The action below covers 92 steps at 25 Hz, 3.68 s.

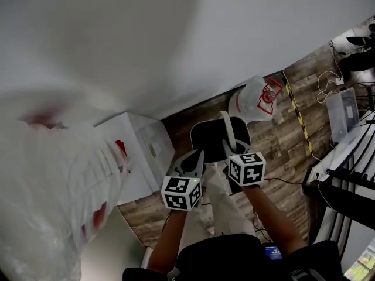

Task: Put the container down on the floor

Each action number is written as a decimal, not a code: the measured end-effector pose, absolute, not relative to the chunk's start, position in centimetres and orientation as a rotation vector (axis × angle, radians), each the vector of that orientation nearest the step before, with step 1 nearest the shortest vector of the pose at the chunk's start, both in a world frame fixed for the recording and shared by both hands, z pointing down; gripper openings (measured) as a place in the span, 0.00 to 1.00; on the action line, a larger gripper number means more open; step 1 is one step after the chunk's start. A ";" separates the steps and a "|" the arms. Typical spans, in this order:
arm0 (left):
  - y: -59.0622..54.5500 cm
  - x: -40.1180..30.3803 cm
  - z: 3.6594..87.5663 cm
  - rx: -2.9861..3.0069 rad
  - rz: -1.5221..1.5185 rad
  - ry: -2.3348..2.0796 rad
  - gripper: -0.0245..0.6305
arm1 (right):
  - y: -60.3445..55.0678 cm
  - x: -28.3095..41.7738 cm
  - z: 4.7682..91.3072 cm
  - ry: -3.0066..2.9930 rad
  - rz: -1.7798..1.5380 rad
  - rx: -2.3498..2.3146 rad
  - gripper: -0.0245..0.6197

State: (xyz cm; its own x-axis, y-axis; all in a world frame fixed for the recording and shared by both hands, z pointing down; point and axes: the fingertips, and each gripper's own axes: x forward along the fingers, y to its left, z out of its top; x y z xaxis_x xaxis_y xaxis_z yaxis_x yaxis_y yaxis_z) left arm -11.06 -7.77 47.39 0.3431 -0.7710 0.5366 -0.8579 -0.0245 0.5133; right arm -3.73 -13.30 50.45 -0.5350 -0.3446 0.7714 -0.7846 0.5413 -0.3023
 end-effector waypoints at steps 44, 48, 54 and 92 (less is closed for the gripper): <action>-7.2 -9.2 64.4 1.644 0.140 -1.390 0.06 | -15.0 -1.5 67.7 -1.965 0.817 0.834 0.09; -7.2 -9.3 66.0 1.644 0.155 -1.386 0.06 | -14.9 -1.8 69.4 -1.962 0.808 0.813 0.09; -7.2 -9.6 68.6 1.644 0.172 -1.399 0.06 | -14.5 -2.1 72.4 -1.956 0.784 0.777 0.09; -7.7 -14.0 82.4 1.509 0.262 -1.443 0.06 | -15.1 -6.4 86.6 -1.880 0.751 0.699 0.09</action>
State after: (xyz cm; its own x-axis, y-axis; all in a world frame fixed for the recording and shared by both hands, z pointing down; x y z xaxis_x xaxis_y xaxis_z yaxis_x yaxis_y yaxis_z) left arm -14.04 -7.67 82.44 0.2670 -0.6345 0.7253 -0.8492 0.2009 0.4884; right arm -6.38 -15.06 86.58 -0.3765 -0.1463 0.9148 -0.7363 0.6466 -0.1996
